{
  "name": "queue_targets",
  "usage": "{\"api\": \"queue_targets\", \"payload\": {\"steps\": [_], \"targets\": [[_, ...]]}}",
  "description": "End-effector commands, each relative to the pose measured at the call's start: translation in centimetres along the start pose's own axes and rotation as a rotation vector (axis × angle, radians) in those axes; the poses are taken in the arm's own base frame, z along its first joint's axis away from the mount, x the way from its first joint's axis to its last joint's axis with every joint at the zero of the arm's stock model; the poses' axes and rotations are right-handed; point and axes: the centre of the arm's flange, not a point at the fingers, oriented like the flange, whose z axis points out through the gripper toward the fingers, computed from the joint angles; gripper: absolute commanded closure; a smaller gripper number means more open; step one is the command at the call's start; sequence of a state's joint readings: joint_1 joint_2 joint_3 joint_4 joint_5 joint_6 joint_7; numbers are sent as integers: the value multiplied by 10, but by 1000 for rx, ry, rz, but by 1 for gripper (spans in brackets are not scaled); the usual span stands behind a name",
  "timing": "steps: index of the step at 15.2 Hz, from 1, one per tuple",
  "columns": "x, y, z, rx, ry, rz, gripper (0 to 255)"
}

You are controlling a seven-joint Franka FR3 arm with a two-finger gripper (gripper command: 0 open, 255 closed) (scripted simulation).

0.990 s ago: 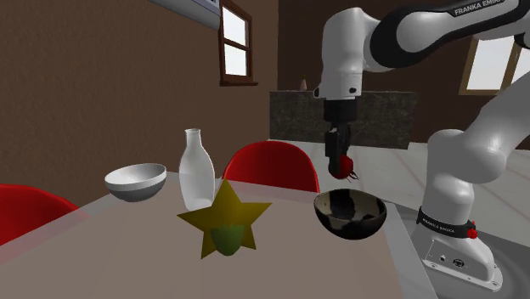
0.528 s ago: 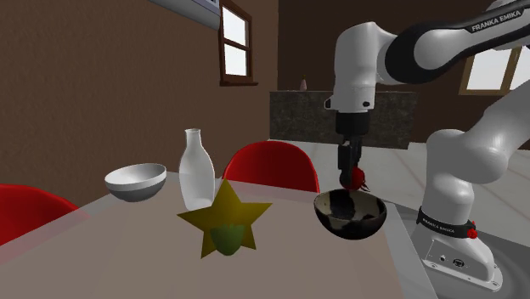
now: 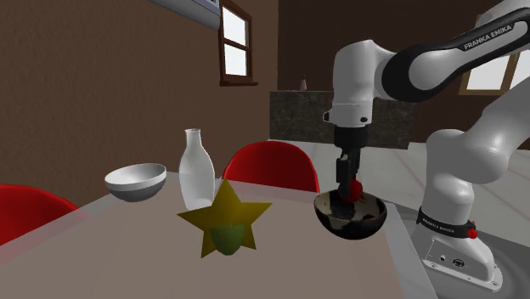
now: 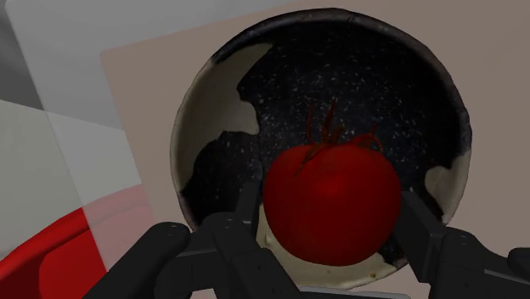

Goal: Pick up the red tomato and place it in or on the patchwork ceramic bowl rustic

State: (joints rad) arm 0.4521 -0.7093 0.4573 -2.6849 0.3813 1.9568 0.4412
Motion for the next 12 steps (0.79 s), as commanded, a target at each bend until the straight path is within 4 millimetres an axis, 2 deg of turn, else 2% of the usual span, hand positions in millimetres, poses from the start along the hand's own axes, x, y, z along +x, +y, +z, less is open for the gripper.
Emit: {"api": "queue_targets", "payload": {"steps": [1,5,6,11,12], "targets": [[0,0,1,0,0,0,255],[0,0,1,0,0,0,255],[0,0,1,0,0,0,0],[0,0,1,0,0,0,0],[0,0,-12,0,0,0,0]]}}
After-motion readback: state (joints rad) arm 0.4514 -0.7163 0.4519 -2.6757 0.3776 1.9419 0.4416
